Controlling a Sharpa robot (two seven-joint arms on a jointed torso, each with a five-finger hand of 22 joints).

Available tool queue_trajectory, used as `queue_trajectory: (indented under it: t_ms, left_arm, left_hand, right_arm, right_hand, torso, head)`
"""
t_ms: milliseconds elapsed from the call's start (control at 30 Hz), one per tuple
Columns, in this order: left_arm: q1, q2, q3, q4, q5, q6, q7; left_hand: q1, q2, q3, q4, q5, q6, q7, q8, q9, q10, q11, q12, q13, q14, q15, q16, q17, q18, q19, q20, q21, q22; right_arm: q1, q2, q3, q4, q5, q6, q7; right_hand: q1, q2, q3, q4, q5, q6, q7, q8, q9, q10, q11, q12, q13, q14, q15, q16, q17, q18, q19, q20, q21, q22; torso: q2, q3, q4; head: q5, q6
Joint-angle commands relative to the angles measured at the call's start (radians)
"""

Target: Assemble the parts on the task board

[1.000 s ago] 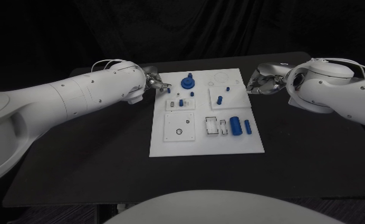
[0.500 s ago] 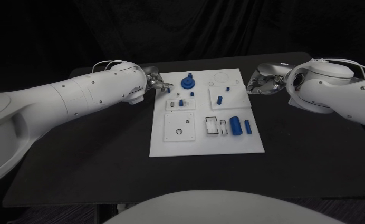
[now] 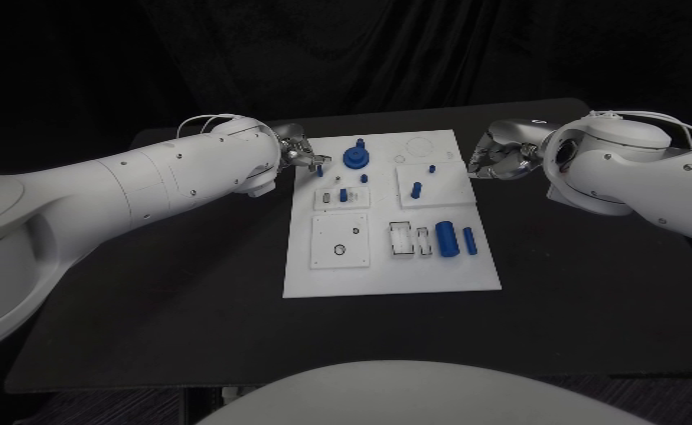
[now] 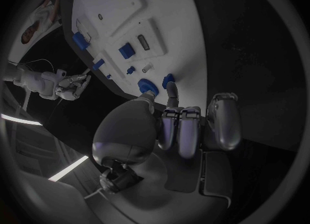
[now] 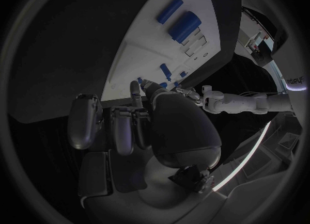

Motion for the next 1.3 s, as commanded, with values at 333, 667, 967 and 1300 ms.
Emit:
queue_trajectory:
  t_ms: [333,667,967,1300]
  left_arm:
    - [-0.002,0.009,0.001,-0.011,0.004,0.003,-0.001]
    - [-0.004,0.009,0.001,-0.018,0.004,0.021,-0.020]
    - [-0.005,0.014,0.001,-0.020,0.004,0.024,-0.015]
    - [-0.006,0.018,0.001,-0.023,0.004,0.038,-0.011]
  left_hand:
    - [0.026,0.002,-0.002,-0.002,0.029,0.004,-0.001,-0.004,-0.004,0.102,0.006,-0.001,0.263,0.104,0.007,0.003,0.263,-0.003,-0.008,-0.001,-0.007,0.150]
    - [0.032,0.002,-0.001,-0.003,0.034,0.006,-0.001,-0.003,-0.003,0.102,0.005,-0.001,0.263,0.104,0.007,0.003,0.263,-0.002,-0.008,-0.001,-0.009,0.150]
    - [0.033,0.002,0.000,-0.003,0.034,0.008,-0.002,-0.002,-0.003,0.102,0.005,-0.001,0.263,0.104,0.007,0.003,0.263,-0.001,-0.010,-0.001,-0.013,0.148]
    - [0.033,0.002,-0.001,-0.001,0.030,0.009,-0.002,-0.001,-0.003,0.102,0.005,-0.001,0.263,0.104,0.007,0.003,0.263,0.000,-0.014,-0.001,-0.019,0.146]
  right_arm:
    - [-0.004,0.000,0.001,-0.001,-0.002,0.003,-0.003]
    - [-0.005,0.000,0.001,-0.001,-0.002,0.004,-0.003]
    - [-0.006,-0.001,0.001,0.000,-0.002,0.006,-0.003]
    - [-0.006,-0.001,0.001,0.000,-0.002,0.008,-0.004]
  right_hand:
    - [0.011,0.001,-0.002,-0.007,0.000,0.008,0.000,0.001,0.001,0.082,0.006,-0.002,0.242,0.091,0.007,-0.006,0.227,0.010,-0.007,0.000,-0.006,0.173]
    - [0.011,0.001,-0.002,-0.007,0.000,0.008,0.000,0.001,0.001,0.082,0.006,-0.002,0.242,0.091,0.007,-0.006,0.227,0.010,-0.007,0.000,-0.006,0.173]
    - [0.011,0.001,-0.002,-0.007,0.000,0.008,0.000,0.001,0.001,0.082,0.006,-0.002,0.242,0.091,0.007,-0.006,0.227,0.010,-0.007,0.000,-0.006,0.173]
    - [0.011,0.001,-0.002,-0.007,0.000,0.008,0.000,0.001,0.001,0.082,0.006,-0.002,0.242,0.091,0.007,-0.006,0.227,0.010,-0.007,0.000,-0.006,0.173]
  torso:
    - [-0.001,0.0000,0.0018]
    - [0.000,0.0001,0.0002]
    - [0.000,0.0004,0.0005]
    - [0.000,0.0002,0.0000]
  head:
    - [0.001,0.000]
    - [0.002,0.000]
    - [-0.001,0.000]
    - [0.000,0.000]
